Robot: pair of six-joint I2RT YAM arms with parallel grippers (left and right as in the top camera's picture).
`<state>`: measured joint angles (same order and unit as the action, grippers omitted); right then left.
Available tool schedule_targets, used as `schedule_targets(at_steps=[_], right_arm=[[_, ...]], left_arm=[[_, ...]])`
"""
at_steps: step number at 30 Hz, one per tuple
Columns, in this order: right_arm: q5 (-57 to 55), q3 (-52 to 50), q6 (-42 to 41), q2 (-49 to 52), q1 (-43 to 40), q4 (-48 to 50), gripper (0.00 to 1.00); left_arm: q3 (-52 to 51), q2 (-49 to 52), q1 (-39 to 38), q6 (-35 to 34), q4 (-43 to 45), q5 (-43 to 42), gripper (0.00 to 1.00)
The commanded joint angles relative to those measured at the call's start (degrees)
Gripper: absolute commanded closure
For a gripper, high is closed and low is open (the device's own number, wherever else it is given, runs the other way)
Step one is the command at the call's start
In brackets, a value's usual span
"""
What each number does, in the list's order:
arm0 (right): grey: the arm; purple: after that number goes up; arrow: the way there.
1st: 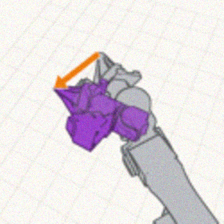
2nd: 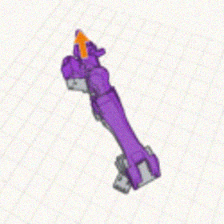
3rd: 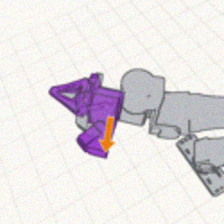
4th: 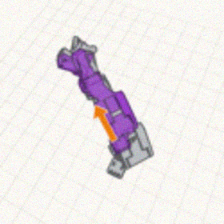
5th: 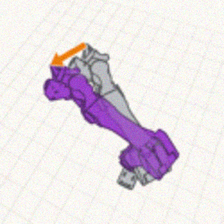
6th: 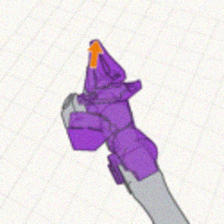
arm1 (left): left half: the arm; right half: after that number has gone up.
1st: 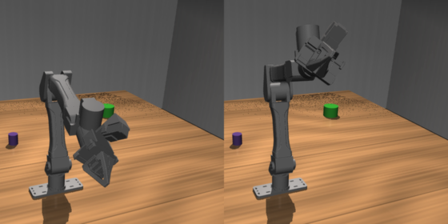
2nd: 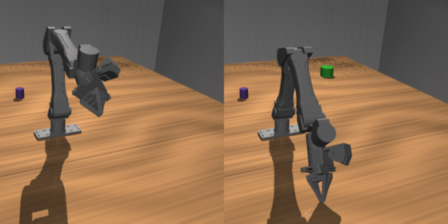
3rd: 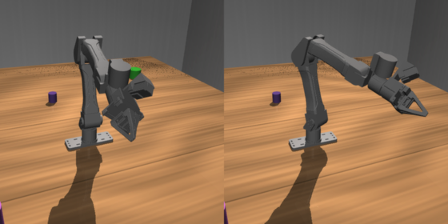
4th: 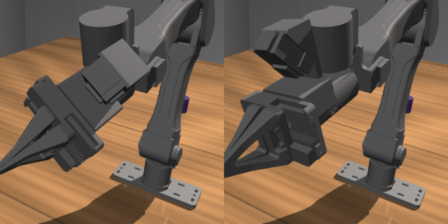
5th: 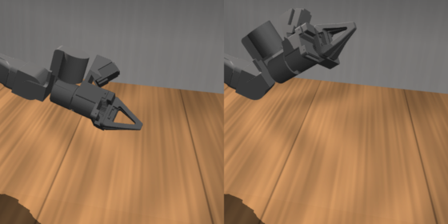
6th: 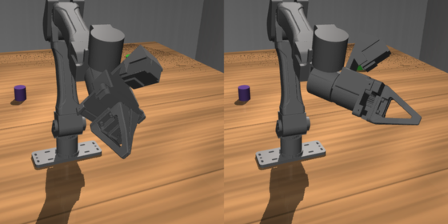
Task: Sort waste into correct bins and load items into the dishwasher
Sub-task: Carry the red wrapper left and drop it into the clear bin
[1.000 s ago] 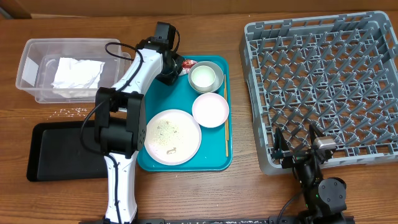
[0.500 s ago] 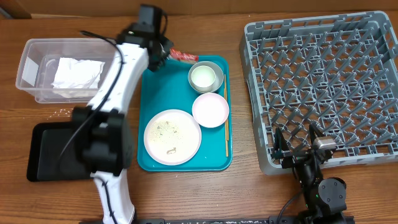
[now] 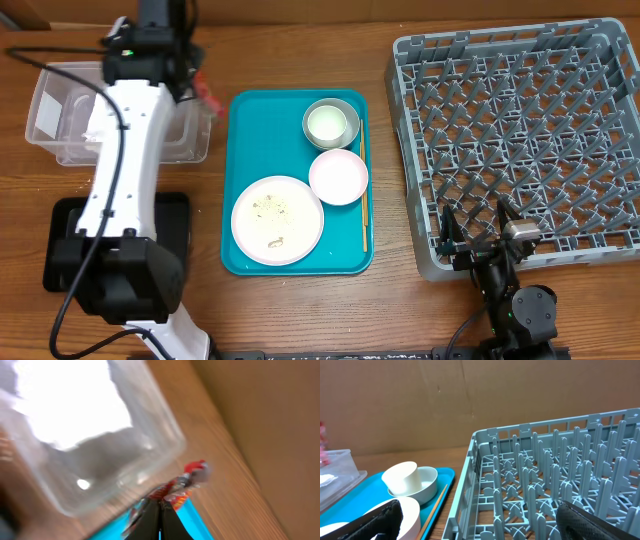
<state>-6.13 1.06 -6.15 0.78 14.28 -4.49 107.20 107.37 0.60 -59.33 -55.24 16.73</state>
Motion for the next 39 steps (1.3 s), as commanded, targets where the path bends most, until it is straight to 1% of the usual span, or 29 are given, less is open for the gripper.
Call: schedule_targets(at_steps=[1,7,11,13,15,17,23,26,27,29,30,32,33,36,39], right_arm=[[0.2,-0.59,0.2,-0.61,-0.22,0.31,0.0],[0.2,-0.59,0.2,-0.61,-0.22,0.31,0.0],[0.2,-0.59,0.2,-0.61,-0.22,0.31,0.0],[0.2,-0.59,0.2,-0.61,-0.22,0.31,0.0],[0.2,-0.59,0.2,-0.61,-0.22,0.31,0.0],[0.2,-0.59,0.2,-0.61,-0.22,0.31,0.0],[0.2,-0.59,0.2,-0.61,-0.22,0.31,0.0],[0.2,-0.59,0.2,-0.61,-0.22,0.31,0.0],[0.2,-0.59,0.2,-0.61,-0.22,0.31,0.0],[0.2,-0.59,0.2,-0.61,-0.22,0.28,0.0],[0.2,-0.59,0.2,-0.61,-0.22,0.31,0.0],[0.2,-0.59,0.2,-0.61,-0.22,0.31,0.0],[0.2,-0.59,0.2,-0.61,-0.22,0.28,0.0],[0.2,-0.59,0.2,-0.61,-0.22,0.31,0.0],[0.2,-0.59,0.2,-0.61,-0.22,0.31,0.0]], left_arm=[[0.37,-1.03,4.24,1.51,-0.68,2.95,0.96],[0.28,-0.74,11.63,1.51,-0.63,0.87,0.96],[0.17,0.92,14.64,1.57,0.22,-0.9,0.96],[0.17,2.54,15.52,3.02,1.97,-2.16,0.96],[0.17,4.7,16.09,6.8,5.35,-5.16,0.96],[0.17,6.64,16.39,8.83,8.41,-8.94,0.96],[0.17,10.45,17.03,9.2,15.56,-21.57,0.96],[0.17,10.97,17.09,9.22,16.26,-23.74,0.95],[0.17,10.97,17.11,9.25,15.91,-23.69,0.9],[0.2,10.97,17.33,9.22,14.73,-23.61,0.69],[0.17,10.97,17.53,9.22,14.32,-23.63,0.61],[0.17,10.97,18.25,9.18,13.33,-23.69,0.5],[0.2,10.97,18.67,9.18,13.03,-23.82,0.46],[0.22,10.95,20.09,9.25,12.13,-25.64,0.46],[0.22,10.43,21.38,9.29,12.22,-32.5,0.43]])
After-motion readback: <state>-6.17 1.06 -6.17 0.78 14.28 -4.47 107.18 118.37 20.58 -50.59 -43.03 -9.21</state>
